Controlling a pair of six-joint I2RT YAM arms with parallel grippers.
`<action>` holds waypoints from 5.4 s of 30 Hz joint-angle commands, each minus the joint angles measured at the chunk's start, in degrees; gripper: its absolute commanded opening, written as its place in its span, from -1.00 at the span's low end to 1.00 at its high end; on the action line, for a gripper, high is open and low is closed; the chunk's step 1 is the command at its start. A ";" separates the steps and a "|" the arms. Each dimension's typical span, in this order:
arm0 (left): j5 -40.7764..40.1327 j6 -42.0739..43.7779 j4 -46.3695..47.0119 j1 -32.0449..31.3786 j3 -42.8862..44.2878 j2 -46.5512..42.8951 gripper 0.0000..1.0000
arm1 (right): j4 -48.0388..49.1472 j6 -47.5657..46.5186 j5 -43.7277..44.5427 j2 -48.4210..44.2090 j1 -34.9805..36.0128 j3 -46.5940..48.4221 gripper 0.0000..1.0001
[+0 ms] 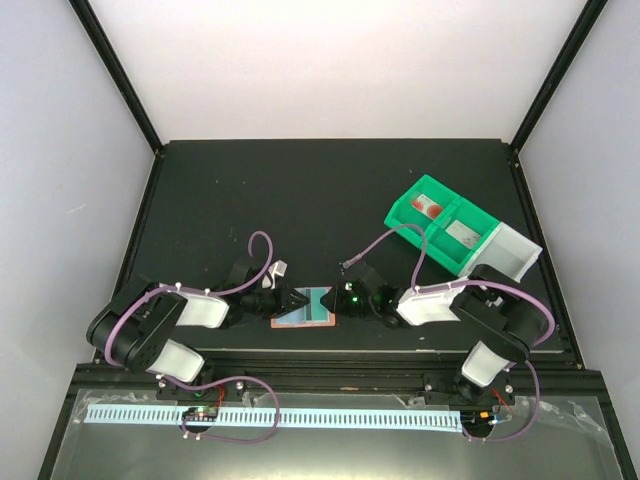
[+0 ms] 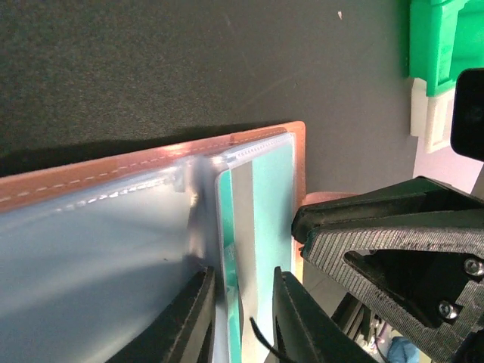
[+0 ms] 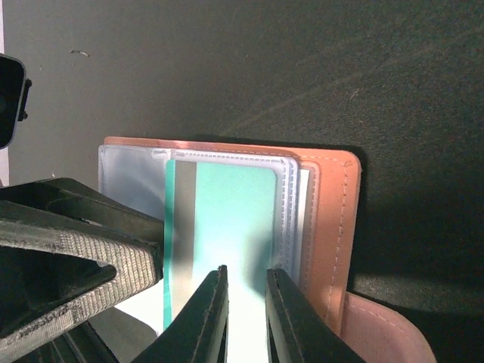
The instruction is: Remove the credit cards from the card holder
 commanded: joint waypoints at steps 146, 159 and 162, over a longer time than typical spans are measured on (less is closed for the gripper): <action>0.92 4.68 -7.14 6.86 -2.73 -5.52 -0.35 | 1.27 -4.24 -5.20 6.75 -0.10 1.02 -0.67; 1.79 1.56 -2.23 6.48 -3.66 -2.79 -0.58 | 2.76 -3.22 -5.31 6.95 -0.10 -0.18 -0.68; 2.31 1.59 -2.25 6.48 -3.37 -3.51 -0.81 | 3.38 -2.85 -5.46 7.05 -0.10 -0.52 -0.69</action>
